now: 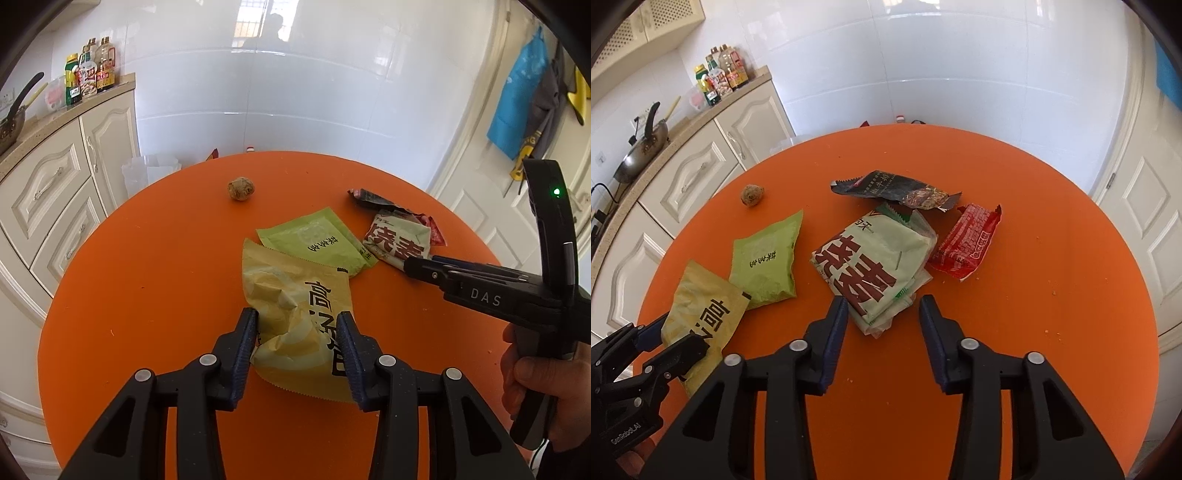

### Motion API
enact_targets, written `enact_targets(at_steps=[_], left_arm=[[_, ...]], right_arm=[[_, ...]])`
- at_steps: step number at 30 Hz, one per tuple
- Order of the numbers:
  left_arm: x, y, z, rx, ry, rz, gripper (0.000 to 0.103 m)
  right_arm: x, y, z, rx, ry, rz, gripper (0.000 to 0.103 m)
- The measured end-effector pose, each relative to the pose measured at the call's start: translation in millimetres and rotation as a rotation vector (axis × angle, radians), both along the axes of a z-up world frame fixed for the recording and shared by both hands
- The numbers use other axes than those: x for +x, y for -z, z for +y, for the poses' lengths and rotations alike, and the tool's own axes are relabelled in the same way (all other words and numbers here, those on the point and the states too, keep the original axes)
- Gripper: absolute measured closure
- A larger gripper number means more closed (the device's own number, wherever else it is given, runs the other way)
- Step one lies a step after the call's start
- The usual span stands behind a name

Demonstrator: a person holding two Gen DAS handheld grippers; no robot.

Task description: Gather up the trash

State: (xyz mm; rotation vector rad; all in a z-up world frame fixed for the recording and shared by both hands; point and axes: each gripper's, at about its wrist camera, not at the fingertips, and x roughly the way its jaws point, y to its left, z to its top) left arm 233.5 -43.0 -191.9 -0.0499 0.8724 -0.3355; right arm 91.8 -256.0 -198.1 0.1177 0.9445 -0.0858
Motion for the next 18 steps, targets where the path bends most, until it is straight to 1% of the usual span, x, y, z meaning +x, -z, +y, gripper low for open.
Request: enact_targets(at_steps=[1,2,3,5,8,10,11,12,13,14,16,17,18], left_arm=[[0,-1,1,-0.001,-0.003,-0.001,0.064],[-1,-3,2,-0.001,-0.005,-0.002,0.064],[-1,-3,4,-0.002,-0.006,-0.001,0.064],[-1,-6,6,-0.003,-0.011,-0.001,0.064],[-3,-8,8,-0.005,-0.019,-0.002,0.064],[-5,-10,9,-0.004,-0.024,-0.004,0.064],[-6,-10,10,-0.003,-0.026,-0.006,0.064],[-7,-11,12,-0.003,-0.028,-0.006,0.064],[-8,-12,11,-0.003,-0.030,-0.007,0.064],[-9,-12,12,-0.003,-0.032,-0.008,0.064],[-11,-15,13,-0.004,-0.035,-0.012,0.065],[-13,-16,13,-0.004,-0.035,-0.013,0.065],[-15,-17,11,-0.004,-0.038,-0.015,0.065]], right_arm=[[1,-2,1,-0.004,0.000,-0.010,0.047],[3,-4,2,-0.008,0.002,-0.024,0.036],[6,-5,3,-0.010,0.006,-0.037,0.030],[15,-5,6,-0.009,0.009,-0.052,0.027],[33,4,9,-0.022,0.006,-0.012,0.028],[39,7,13,-0.046,0.000,-0.023,0.030],[41,7,15,-0.055,-0.005,-0.025,0.037],[42,7,18,-0.055,-0.018,-0.023,0.049],[41,6,19,-0.044,-0.031,-0.022,0.057],[40,6,19,-0.031,-0.039,-0.023,0.062],[38,7,20,-0.030,-0.050,-0.029,0.065],[37,8,19,-0.013,-0.053,-0.034,0.068],[35,7,17,0.006,-0.055,-0.039,0.073]])
